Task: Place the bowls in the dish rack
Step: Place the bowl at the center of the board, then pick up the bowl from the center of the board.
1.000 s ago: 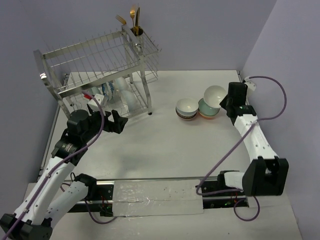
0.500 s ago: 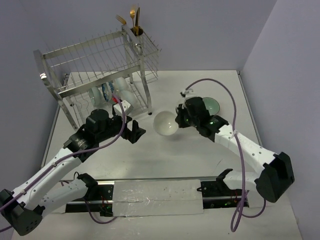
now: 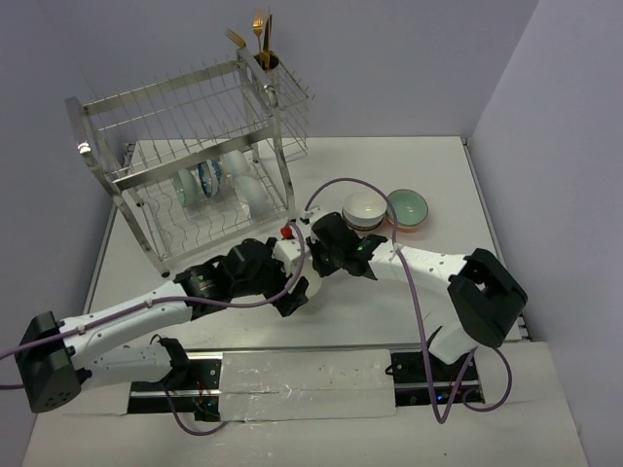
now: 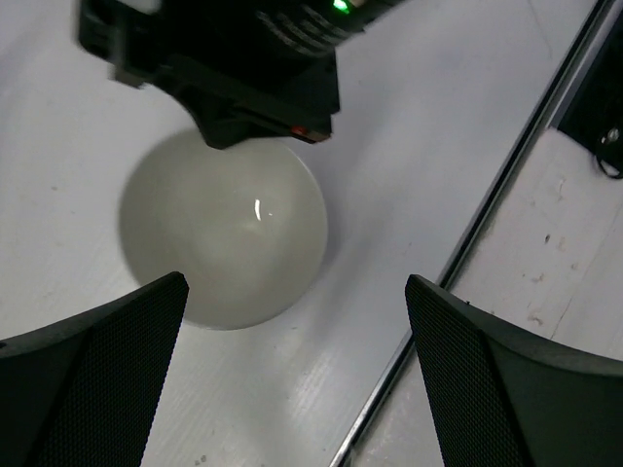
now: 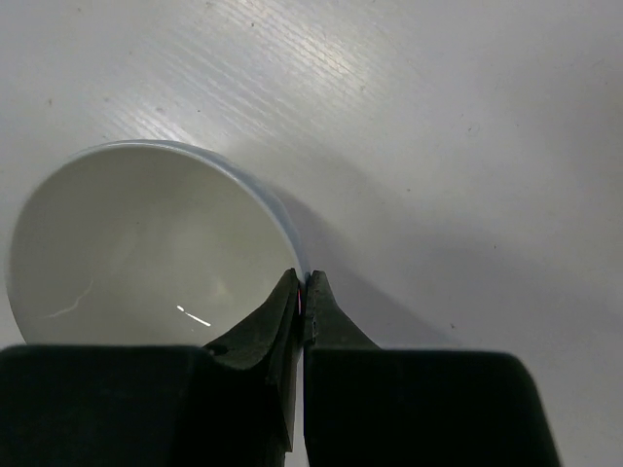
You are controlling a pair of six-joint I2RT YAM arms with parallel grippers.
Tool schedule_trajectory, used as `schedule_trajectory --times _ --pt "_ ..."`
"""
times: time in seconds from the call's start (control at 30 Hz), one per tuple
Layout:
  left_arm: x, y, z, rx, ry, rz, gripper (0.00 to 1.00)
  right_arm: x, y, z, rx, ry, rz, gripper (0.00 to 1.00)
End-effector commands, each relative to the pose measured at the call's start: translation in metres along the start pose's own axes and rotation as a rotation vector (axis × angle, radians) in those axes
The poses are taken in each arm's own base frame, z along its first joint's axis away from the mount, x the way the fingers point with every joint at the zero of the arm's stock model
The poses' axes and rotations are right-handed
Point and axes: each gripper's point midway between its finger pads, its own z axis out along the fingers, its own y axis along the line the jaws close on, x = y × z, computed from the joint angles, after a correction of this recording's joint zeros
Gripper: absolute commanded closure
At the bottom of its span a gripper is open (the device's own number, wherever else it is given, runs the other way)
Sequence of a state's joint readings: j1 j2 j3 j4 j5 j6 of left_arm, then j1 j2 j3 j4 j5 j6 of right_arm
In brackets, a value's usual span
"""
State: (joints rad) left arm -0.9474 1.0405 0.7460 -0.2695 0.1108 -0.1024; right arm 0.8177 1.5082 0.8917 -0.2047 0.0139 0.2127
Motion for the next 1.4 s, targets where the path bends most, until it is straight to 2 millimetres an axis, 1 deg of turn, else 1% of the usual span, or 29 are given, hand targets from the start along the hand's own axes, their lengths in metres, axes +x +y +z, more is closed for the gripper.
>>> schedule_trajectory --times 0.0,0.03,0.17,0.3,0.33,0.4,0.43,0.5,0.53,0.57,0.6,0.63,0.67,0.7,0.73,0.77,0.83,0.87,0.9,0.93,0.97,1.0,1.03,1.07,1.1,1.13,1.17,1.23,1.37 --pt "0.002 -0.004 0.016 -0.039 0.007 0.015 0.01 -0.03 0.014 0.004 -0.04 -0.09 -0.023 1.0" --pt "0.003 -0.01 0.019 -0.028 0.015 0.025 0.01 -0.03 0.014 0.004 -0.041 -0.087 -0.027 1.0" --pt "0.007 -0.017 0.028 -0.013 0.037 0.063 0.01 -0.023 0.012 0.008 -0.033 -0.059 -0.038 0.98" --pt "0.015 -0.018 0.027 -0.002 0.063 0.097 0.01 -0.023 0.012 0.005 -0.033 -0.056 -0.041 0.86" --pt "0.018 -0.018 0.026 0.001 0.077 0.102 0.02 -0.023 0.011 0.004 -0.03 -0.057 -0.039 0.77" --pt "0.019 -0.018 0.024 0.004 0.082 0.115 0.04 -0.027 0.011 -0.004 -0.027 -0.071 -0.036 0.67" --pt "0.02 -0.019 0.023 0.007 0.086 0.121 0.06 -0.03 0.011 -0.008 -0.026 -0.081 -0.038 0.56" --pt "0.021 -0.021 0.021 0.023 0.097 0.131 0.08 -0.035 0.012 -0.02 -0.03 -0.098 -0.037 0.44" --pt "0.021 -0.023 0.021 0.035 0.102 0.137 0.09 -0.041 0.012 -0.026 -0.028 -0.109 -0.035 0.33" --pt "0.021 -0.025 0.02 0.046 0.113 0.148 0.1 -0.043 0.011 -0.03 -0.022 -0.114 -0.031 0.3" --pt "0.022 -0.025 0.02 0.052 0.123 0.152 0.1 -0.049 0.01 -0.041 -0.01 -0.131 -0.025 0.27" --pt "0.023 -0.026 0.019 0.054 0.131 0.151 0.11 -0.052 0.006 -0.047 0.011 -0.141 -0.014 0.21" --pt "0.024 -0.024 0.02 0.058 0.141 0.187 0.12 -0.055 -0.007 -0.052 0.08 -0.16 0.019 0.17" --pt "0.025 -0.022 0.019 0.054 0.157 0.208 0.12 -0.057 -0.016 -0.063 0.12 -0.173 0.04 0.12" --pt "0.027 -0.022 0.019 0.053 0.167 0.219 0.13 -0.057 -0.026 -0.067 0.161 -0.181 0.063 0.11" --pt "0.028 -0.021 0.021 0.056 0.179 0.238 0.13 -0.061 -0.04 -0.077 0.227 -0.213 0.103 0.1" --pt "0.031 -0.023 0.023 0.079 0.197 0.254 0.13 -0.051 -0.065 -0.084 0.316 -0.206 0.147 0.07" --pt "0.031 -0.024 0.027 0.09 0.207 0.269 0.14 -0.05 -0.076 -0.091 0.363 -0.227 0.188 0.05" --pt "0.031 -0.025 0.03 0.095 0.209 0.276 0.16 -0.041 -0.091 -0.093 0.405 -0.216 0.227 0.02" --pt "0.032 -0.025 0.033 0.1 0.219 0.281 0.17 -0.036 -0.098 -0.094 0.423 -0.216 0.259 0.01" --pt "0.034 -0.024 0.04 0.102 0.238 0.293 0.18 -0.036 -0.102 -0.101 0.428 -0.245 0.315 0.0" --pt "0.034 -0.024 0.043 0.103 0.247 0.301 0.19 -0.027 -0.107 -0.1 0.423 -0.241 0.346 0.0" --pt "0.043 -0.021 0.048 0.101 0.288 0.31 0.2 -0.024 -0.117 -0.102 0.432 -0.253 0.387 0.0" --pt "0.041 -0.019 0.051 0.095 0.294 0.332 0.21 -0.026 -0.118 -0.109 0.414 -0.292 0.412 0.0" --pt "0.042 -0.017 0.052 0.09 0.305 0.345 0.23 -0.019 -0.12 -0.106 0.403 -0.3 0.423 0.0" --pt "0.05 -0.014 0.055 0.088 0.339 0.357 0.25 -0.018 -0.126 -0.11 0.416 -0.315 0.444 0.0" --pt "0.046 -0.013 0.058 0.085 0.34 0.375 0.26 -0.02 -0.128 -0.115 0.418 -0.341 0.454 0.0" --pt "0.045 -0.011 0.061 0.085 0.359 0.391 0.27 -0.017 -0.135 -0.121 0.444 -0.373 0.467 0.0" --pt "0.047 -0.013 0.067 0.108 0.388 0.398 0.33 -0.014 -0.141 -0.126 0.459 -0.407 0.482 0.0"
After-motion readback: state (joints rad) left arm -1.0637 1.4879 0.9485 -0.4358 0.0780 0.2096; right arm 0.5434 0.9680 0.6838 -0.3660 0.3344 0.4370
